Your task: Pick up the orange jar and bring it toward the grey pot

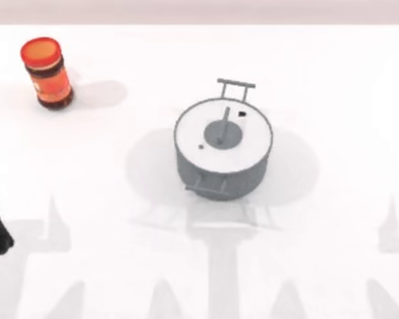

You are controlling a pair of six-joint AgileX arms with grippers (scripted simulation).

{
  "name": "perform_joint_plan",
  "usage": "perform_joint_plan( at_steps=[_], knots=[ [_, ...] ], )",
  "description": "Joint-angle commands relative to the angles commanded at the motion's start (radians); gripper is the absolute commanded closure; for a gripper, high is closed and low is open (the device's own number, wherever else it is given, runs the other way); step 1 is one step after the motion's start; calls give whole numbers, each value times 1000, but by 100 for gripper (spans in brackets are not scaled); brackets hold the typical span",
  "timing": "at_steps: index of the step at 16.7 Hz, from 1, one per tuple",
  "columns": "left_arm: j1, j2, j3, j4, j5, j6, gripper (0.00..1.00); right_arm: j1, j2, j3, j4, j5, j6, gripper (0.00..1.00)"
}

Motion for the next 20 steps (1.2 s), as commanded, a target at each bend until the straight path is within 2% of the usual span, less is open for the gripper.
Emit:
perform_joint_plan(
  at_steps=[5,9,14,20],
  knots=[
    [0,41,47,-25,7,11,0,0,0,0,0,0,0,0],
    [-6,208,222,-125,37,54,0,0,0,0,0,0,0,0],
    [-19,564,576,-333,94,140,0,0,0,0,0,0,0,0],
    [-26,1133,1117,-648,158,270,0,0,0,0,0,0,0,0]
  ],
)
